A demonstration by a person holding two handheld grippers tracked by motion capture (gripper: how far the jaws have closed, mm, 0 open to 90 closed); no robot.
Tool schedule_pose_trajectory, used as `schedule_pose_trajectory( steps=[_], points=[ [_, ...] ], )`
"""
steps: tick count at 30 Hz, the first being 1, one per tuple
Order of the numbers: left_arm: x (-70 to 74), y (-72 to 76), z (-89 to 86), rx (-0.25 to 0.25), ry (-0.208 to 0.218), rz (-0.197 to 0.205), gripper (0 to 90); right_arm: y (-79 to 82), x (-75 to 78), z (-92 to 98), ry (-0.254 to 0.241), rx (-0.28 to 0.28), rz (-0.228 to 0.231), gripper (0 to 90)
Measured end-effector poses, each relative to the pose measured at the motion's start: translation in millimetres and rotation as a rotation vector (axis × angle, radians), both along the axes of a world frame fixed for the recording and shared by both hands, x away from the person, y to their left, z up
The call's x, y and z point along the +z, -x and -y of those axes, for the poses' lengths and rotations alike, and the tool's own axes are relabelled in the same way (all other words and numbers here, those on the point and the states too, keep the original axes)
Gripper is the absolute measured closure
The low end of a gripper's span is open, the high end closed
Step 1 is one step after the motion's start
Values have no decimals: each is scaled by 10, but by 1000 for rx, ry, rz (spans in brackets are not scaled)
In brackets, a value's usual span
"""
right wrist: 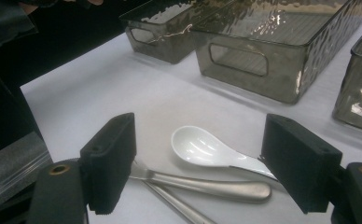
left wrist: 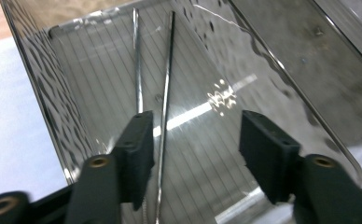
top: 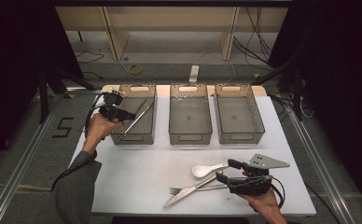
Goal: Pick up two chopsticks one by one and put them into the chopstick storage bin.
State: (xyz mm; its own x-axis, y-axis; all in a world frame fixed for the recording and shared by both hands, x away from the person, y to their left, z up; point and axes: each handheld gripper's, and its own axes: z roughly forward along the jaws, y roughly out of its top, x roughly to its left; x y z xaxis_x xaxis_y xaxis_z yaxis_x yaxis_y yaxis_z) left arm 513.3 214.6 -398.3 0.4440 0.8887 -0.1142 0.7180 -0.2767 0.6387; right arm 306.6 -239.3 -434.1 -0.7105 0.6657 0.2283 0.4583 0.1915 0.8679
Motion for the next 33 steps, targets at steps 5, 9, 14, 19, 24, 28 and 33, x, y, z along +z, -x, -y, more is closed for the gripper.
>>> schedule_pose_trajectory(
  steps=[5,9,14,19,24,28,33],
  points=[
    [3,220,-16,-33,51,52,342,-20,-7,-16,21,16,-2,271],
    [11,371,0,-52,62,78,308,-59,18,-41,71,38,6,271],
    [29,600,50,-84,86,106,281,-161,51,-72,144,72,11,271],
    [17,824,64,-108,142,138,264,-349,66,-84,208,105,-13,269],
    [-43,987,65,-129,186,147,242,-487,66,-134,278,153,-46,264],
    [-74,1115,87,-156,203,163,231,-574,47,-179,321,172,-63,263],
    [-93,1209,59,-160,224,180,218,-681,14,-215,367,186,-79,263]
  ],
)
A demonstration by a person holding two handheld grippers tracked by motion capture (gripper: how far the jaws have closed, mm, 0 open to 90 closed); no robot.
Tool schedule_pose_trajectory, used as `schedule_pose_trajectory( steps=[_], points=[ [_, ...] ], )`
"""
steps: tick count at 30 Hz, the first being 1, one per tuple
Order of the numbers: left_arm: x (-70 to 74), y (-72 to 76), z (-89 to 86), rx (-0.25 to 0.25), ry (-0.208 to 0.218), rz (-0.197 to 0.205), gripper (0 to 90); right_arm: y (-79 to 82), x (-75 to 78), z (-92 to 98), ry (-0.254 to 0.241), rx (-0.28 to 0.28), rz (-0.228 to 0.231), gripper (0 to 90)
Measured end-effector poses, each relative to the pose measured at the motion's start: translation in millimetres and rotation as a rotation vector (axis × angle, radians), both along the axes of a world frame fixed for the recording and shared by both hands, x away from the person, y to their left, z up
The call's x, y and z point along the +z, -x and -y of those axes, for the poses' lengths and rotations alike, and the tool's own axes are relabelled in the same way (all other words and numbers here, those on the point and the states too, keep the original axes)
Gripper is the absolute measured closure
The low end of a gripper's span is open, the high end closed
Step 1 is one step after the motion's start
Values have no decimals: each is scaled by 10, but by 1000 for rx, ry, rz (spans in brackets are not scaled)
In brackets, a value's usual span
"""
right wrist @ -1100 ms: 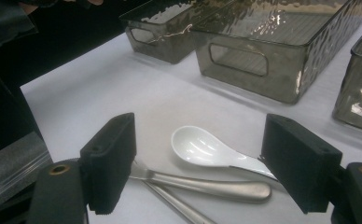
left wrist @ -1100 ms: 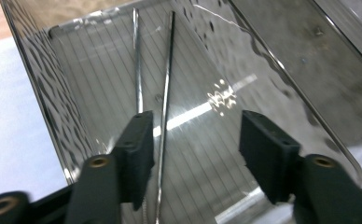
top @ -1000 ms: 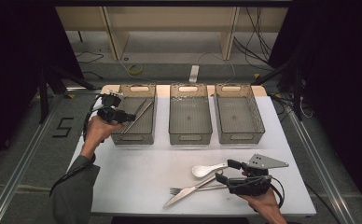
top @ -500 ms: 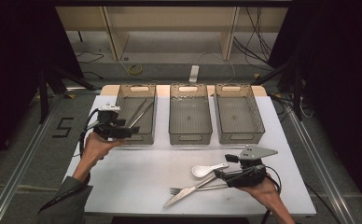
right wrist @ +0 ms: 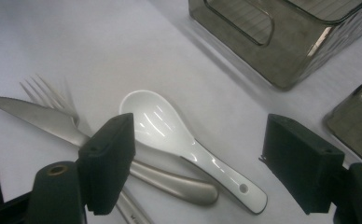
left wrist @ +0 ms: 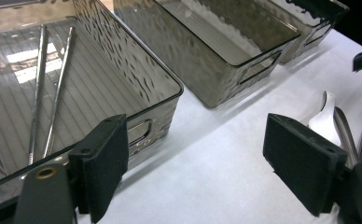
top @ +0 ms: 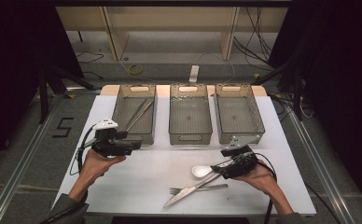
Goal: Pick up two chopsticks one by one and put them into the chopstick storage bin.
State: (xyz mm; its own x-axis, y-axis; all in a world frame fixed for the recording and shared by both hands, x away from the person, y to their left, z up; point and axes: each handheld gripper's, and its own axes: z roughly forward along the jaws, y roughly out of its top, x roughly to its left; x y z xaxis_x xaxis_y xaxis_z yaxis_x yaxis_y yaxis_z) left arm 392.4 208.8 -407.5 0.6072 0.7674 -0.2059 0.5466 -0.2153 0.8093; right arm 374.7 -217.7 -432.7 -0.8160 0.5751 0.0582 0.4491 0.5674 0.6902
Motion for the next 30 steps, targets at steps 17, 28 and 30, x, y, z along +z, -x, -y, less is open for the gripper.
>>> schedule_pose_trajectory(
  steps=[17,28,30],
  points=[
    [-73,241,-30,18,33,45,186,-206,-110,-93,110,57,-50,264],
    [-75,352,-40,-9,42,73,156,-268,-145,-143,159,72,-79,264],
    [-73,366,-44,-7,44,77,156,-270,-146,-151,159,68,-78,265]
  ],
)
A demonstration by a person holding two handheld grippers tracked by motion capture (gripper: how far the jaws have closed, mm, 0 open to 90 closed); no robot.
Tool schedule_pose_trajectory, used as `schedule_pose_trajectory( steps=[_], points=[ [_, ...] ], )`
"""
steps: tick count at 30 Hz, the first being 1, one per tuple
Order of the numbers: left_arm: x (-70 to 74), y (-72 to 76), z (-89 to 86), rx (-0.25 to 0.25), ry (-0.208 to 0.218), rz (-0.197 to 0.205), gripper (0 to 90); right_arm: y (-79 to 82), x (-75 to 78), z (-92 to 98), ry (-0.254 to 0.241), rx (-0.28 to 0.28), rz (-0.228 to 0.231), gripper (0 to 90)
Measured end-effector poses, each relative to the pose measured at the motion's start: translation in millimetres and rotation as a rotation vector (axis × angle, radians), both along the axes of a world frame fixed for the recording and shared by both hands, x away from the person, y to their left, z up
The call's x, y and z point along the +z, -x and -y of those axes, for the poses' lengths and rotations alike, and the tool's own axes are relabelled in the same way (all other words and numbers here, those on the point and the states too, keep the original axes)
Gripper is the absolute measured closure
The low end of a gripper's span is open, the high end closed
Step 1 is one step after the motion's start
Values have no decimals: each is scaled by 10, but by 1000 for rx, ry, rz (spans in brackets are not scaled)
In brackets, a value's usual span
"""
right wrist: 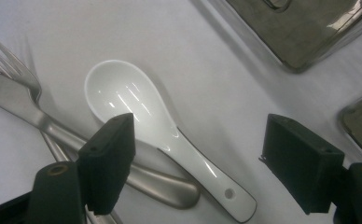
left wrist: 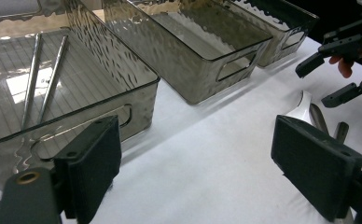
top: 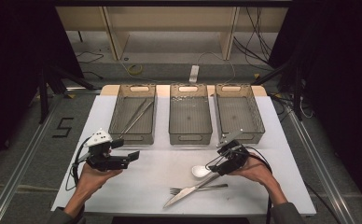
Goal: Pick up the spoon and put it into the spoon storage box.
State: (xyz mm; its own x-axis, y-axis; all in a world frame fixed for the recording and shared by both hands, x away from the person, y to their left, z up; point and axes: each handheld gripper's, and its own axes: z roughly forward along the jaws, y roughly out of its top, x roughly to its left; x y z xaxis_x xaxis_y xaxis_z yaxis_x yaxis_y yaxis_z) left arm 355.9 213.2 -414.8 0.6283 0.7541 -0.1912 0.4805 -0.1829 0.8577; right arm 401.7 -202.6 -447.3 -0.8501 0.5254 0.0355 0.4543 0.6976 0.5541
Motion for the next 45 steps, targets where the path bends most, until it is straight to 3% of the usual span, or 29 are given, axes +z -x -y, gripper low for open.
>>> schedule_pose_trajectory(
  steps=[3,7,13,16,23,27,37,45],
  points=[
    [6,24,-6,-2,16,2,155,-10,5,0,14,15,1,269],
    [1,50,4,-5,-6,8,156,-33,2,-9,32,33,-17,296],
    [2,53,7,-4,-5,9,155,-73,-17,-47,75,58,-25,334],
    [-3,62,15,-15,-29,18,156,-63,-7,-61,98,53,-37,366],
    [2,67,33,-27,-34,30,156,-69,-38,-58,152,82,-34,426],
    [1,68,29,-37,-38,33,156,-71,-75,-86,181,103,-57,458],
    [-2,71,40,-37,-41,38,156,-108,-102,-115,168,109,-98,542],
    [-4,72,55,-39,-45,33,157,-109,-117,-143,158,118,-111,544]
  ],
)
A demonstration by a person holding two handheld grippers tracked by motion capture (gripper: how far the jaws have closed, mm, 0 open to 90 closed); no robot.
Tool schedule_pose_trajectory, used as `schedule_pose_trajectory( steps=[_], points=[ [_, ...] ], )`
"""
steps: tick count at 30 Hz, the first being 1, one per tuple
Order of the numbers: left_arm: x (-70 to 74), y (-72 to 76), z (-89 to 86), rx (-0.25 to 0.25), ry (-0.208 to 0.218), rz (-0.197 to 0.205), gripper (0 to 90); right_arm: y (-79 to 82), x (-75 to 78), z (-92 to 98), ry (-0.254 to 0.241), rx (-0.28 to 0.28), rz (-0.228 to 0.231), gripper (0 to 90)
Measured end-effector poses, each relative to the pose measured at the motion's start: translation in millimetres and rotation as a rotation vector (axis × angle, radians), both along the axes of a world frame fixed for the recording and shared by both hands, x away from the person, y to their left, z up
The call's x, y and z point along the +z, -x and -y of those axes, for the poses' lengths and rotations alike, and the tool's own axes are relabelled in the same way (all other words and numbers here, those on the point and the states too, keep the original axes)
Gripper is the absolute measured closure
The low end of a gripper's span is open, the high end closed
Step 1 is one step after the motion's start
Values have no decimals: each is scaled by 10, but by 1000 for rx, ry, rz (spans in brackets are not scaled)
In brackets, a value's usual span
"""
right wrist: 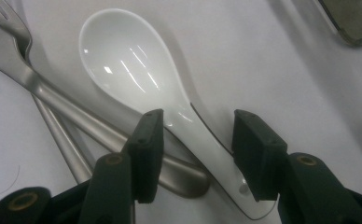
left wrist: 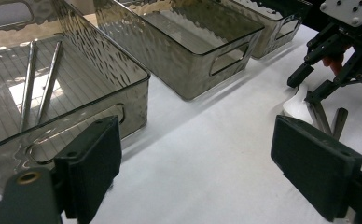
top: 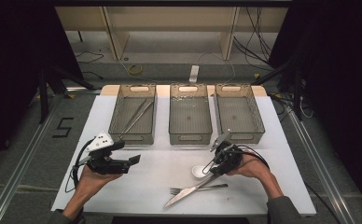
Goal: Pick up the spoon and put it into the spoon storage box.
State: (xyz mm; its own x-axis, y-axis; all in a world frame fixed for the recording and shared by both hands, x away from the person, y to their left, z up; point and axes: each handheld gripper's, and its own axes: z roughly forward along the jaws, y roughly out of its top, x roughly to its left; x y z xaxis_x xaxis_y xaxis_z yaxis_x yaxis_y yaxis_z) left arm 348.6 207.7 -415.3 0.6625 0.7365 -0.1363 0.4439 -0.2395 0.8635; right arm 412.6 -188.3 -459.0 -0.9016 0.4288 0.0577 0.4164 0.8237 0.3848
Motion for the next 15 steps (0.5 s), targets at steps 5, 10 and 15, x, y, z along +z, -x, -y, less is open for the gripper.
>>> schedule_pose_trajectory(
  steps=[5,10,15],
  points=[
    [-2,4,14,-5,-10,3,158,20,-23,-67,11,38,-21,585],
    [-2,2,16,-5,-10,4,160,31,-7,-67,13,53,-25,651],
    [-1,2,21,-5,-12,6,161,42,18,-44,3,72,-26,716]
  ],
)
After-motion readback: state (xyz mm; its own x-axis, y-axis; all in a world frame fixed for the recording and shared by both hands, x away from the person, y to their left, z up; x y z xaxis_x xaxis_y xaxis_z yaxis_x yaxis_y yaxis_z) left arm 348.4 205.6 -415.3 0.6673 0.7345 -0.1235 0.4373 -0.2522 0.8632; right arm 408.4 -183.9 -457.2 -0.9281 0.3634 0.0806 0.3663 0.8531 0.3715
